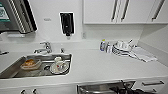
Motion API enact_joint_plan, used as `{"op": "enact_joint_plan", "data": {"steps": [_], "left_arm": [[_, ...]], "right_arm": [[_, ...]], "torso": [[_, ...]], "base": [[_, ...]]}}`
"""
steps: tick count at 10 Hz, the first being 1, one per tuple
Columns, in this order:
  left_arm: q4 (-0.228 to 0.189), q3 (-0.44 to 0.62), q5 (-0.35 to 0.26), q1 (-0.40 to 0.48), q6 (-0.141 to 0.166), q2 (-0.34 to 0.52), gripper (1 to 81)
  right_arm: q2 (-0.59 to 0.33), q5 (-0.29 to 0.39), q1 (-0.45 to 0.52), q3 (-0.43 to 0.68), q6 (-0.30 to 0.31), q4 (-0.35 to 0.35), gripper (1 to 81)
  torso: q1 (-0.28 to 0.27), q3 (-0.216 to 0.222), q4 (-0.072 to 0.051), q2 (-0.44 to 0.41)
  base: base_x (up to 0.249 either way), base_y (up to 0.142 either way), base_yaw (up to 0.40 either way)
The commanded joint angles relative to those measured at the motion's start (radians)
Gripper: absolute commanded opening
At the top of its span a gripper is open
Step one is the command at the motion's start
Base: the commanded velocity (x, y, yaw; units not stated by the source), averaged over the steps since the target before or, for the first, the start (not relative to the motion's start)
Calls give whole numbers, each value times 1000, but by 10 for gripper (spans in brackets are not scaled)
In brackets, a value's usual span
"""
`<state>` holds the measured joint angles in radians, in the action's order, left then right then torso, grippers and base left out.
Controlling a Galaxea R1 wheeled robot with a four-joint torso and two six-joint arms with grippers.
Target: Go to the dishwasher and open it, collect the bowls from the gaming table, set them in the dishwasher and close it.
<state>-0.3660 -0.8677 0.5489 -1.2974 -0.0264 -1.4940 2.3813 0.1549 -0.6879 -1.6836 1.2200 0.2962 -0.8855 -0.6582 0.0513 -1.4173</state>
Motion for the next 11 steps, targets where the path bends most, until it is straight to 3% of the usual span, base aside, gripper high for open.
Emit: {"op": "enact_joint_plan", "data": {"steps": [1,4,11], "left_arm": [[-13,16,-9,53,-4,58,811],[-13,10,-9,53,-3,52,811],[-14,4,-17,53,-3,29,811]], "right_arm": [[-113,215,-22,76,-33,43,811],[-176,200,-62,122,-33,41,811],[-178,178,-117,141,-36,54,811]], "torso": [[0,0,0,0],[0,0,0,0],[-1,0,0,1]], "base": [[0,0,0],[0,0,0],[-24,0,0]]}}
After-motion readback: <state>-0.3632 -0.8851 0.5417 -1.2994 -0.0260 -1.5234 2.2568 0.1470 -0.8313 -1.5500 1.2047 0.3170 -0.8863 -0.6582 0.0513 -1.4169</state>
